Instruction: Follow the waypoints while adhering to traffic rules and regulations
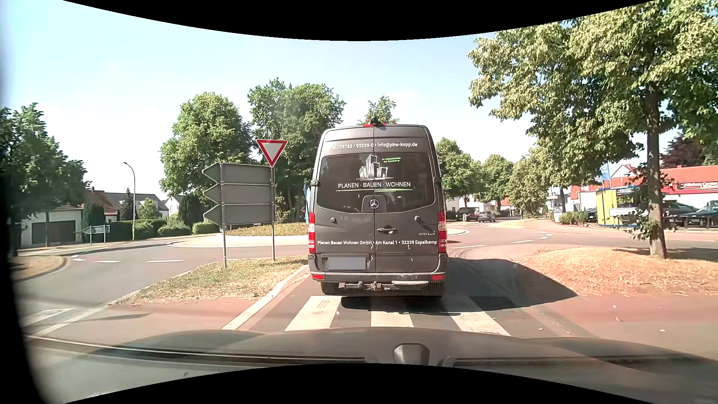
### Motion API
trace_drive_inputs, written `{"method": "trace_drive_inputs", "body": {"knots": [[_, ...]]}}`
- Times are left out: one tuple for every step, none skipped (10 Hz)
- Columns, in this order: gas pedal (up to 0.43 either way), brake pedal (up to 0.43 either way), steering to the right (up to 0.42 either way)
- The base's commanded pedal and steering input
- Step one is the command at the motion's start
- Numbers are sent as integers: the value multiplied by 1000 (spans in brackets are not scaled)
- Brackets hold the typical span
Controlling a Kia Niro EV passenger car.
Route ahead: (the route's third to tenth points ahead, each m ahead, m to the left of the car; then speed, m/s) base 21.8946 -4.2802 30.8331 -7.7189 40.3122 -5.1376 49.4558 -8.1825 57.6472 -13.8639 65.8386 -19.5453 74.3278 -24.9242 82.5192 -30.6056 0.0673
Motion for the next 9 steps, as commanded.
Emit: {"method": "trace_drive_inputs", "body": {"knots": [[157,6,8],[157,6,8],[157,6,8],[169,6,8],[169,6,8],[169,6,8],[87,6,8],[0,6,8],[0,6,8]]}}
